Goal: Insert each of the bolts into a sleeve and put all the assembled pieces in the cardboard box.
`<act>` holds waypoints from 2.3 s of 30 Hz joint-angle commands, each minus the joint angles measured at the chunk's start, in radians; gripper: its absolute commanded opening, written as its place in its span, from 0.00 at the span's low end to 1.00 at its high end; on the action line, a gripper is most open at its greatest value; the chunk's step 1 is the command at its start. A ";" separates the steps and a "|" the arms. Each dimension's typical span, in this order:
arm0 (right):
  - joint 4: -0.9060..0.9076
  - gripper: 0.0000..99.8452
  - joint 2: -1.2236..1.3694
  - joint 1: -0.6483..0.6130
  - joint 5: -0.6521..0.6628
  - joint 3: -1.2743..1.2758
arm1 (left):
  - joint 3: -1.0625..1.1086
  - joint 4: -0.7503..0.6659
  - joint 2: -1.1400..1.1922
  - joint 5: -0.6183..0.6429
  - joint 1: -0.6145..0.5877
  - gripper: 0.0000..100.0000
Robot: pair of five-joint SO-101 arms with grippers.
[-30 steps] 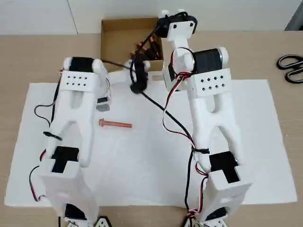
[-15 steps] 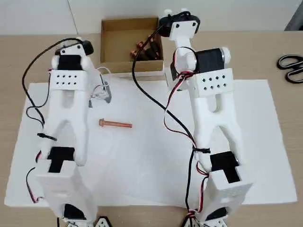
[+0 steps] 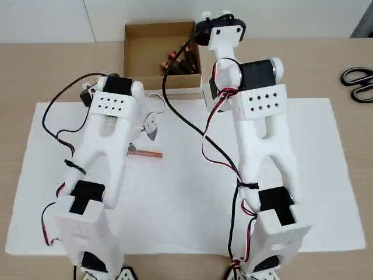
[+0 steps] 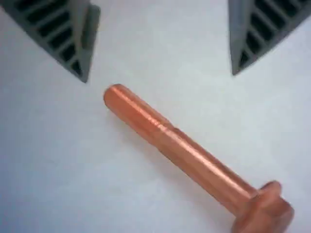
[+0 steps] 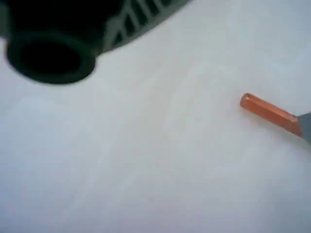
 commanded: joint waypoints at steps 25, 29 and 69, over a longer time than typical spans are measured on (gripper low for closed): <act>-0.016 0.00 -0.070 0.013 0.003 -0.011 | 0.001 -0.054 0.252 0.149 -0.080 0.14; -0.016 0.00 -0.070 0.013 0.003 -0.011 | 0.001 -0.077 0.269 0.183 -0.080 0.07; -0.016 0.00 -0.070 0.012 0.003 -0.011 | 0.033 -0.095 0.107 -1.037 0.023 0.01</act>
